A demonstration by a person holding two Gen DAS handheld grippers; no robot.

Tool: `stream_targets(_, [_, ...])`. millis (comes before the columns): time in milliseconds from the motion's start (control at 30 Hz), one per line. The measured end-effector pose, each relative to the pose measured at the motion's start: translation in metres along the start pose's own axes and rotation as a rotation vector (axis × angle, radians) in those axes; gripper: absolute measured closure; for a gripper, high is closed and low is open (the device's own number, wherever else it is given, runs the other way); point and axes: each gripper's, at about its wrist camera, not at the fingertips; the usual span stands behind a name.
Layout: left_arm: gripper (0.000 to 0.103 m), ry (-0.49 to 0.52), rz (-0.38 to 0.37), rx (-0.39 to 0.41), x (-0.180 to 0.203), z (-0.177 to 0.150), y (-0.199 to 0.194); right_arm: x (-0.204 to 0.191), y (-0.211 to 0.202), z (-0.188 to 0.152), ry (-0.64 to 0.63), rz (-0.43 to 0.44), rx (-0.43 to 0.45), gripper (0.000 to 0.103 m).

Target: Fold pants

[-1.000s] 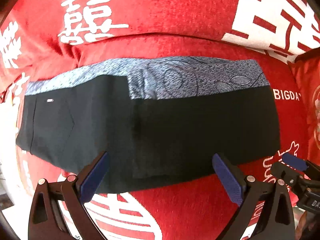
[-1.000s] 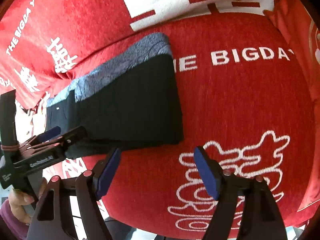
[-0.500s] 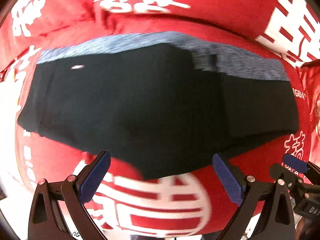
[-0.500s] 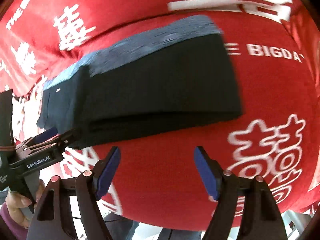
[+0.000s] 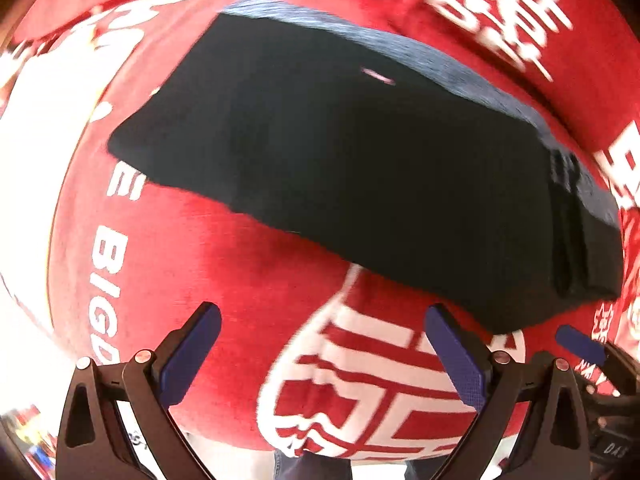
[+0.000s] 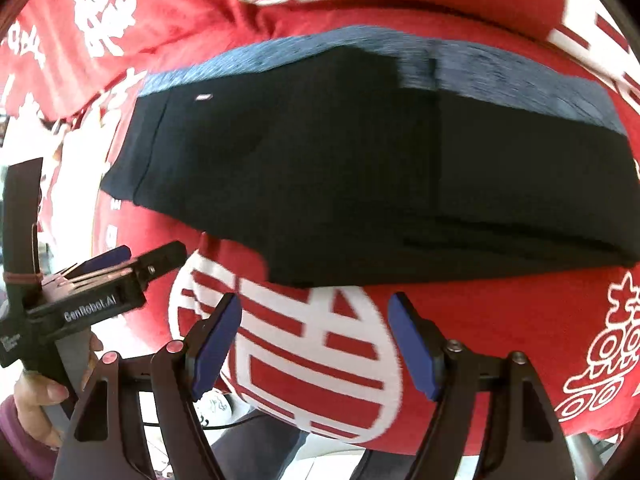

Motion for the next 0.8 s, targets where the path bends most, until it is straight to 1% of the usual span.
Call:
stream_targets(200, [0.001, -0.094, -0.004, 0.025, -0.027, 0.009, 0.002, -0.016, 0.014, 0.007, -0.058, -0.026, -0.041, 0.024])
stream_targets(267, [0.001, -0.119, -0.008, 0.038, -0.047, 0.014, 0.005, -0.020, 0.017, 0.011, -0.079, -0.030, -0.052, 0.024])
stream_targets(367, [0.001, -0.161, -0.013, 0.053, -0.064, 0.019, 0.009, -0.028, 0.020, 0.014, -0.104, -0.037, -0.058, 0.024])
stream_targets(433, [0.001, -0.192, -0.025, 0.065, -0.075, 0.024, 0.010, -0.030, 0.021, 0.016, -0.120, -0.040, -0.066, 0.024])
stream_targets(567, [0.001, -0.268, -0.077, 0.097, -0.101, 0.035, 0.007, -0.033, 0.023, 0.018, -0.139, -0.047, -0.064, 0.024])
stream_targets(633, [0.001, -0.285, -0.086, 0.105, -0.111, 0.042, 0.008, -0.035, 0.023, 0.019, -0.152, -0.057, -0.056, 0.024])
stream_targets(733, [0.001, -0.288, -0.073, 0.099, -0.118, 0.051, 0.010, -0.037, 0.026, 0.023, -0.172, -0.071, -0.049, 0.024])
stream_targets(800, [0.001, -0.302, -0.092, 0.102, -0.125, 0.055, 0.013, -0.037, 0.029, 0.025, -0.178, -0.073, -0.052, 0.024])
Point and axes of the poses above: each gripper's, at about its wrist camera, not at the fingertips, and y roughly the way its jaws point, x to its right, z to its top, and after that the axes turned 8 degrees about x, right-handed
